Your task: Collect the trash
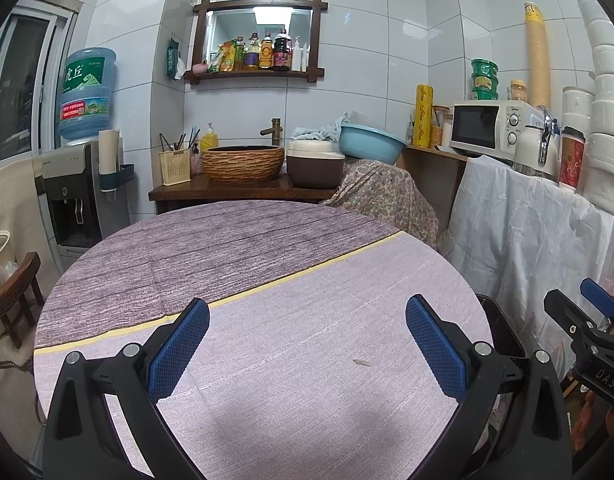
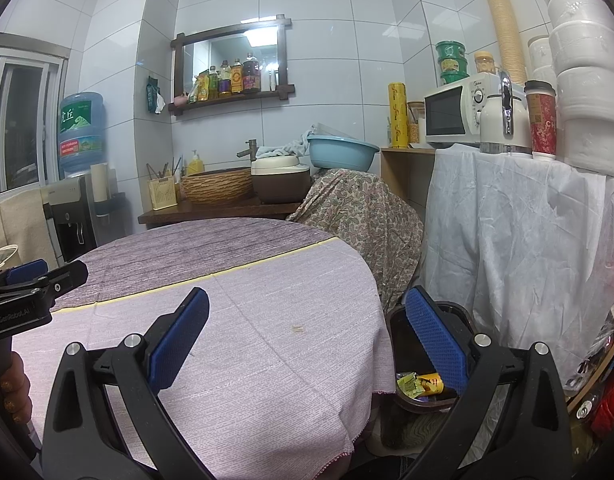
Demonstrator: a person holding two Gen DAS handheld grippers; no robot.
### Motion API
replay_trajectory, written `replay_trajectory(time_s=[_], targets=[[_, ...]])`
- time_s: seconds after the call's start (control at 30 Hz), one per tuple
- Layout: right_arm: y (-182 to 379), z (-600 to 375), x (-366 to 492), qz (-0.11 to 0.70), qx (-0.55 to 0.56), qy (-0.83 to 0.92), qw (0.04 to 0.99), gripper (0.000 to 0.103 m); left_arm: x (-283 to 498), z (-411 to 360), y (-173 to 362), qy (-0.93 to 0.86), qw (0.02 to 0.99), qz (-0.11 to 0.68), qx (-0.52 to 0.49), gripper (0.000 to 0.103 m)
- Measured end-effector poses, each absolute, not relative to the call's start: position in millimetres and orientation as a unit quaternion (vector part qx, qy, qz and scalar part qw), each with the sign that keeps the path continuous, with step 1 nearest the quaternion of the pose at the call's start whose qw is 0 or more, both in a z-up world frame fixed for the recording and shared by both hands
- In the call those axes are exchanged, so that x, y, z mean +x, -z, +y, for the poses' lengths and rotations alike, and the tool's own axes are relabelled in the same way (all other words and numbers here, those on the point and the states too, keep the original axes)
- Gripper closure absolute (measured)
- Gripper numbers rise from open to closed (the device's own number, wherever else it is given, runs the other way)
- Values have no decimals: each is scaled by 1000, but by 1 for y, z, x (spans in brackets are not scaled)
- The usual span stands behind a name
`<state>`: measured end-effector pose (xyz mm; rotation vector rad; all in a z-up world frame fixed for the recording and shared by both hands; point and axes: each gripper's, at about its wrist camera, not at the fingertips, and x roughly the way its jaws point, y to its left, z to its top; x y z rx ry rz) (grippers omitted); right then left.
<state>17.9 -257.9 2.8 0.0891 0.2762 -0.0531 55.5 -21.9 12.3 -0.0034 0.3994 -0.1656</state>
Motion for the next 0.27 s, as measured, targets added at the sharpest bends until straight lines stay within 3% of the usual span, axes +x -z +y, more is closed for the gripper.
replay_trajectory(time_s=[0.27], targets=[[-3, -258, 18, 138, 45, 26, 989, 6, 57, -18, -12, 81, 976, 202, -3, 6]])
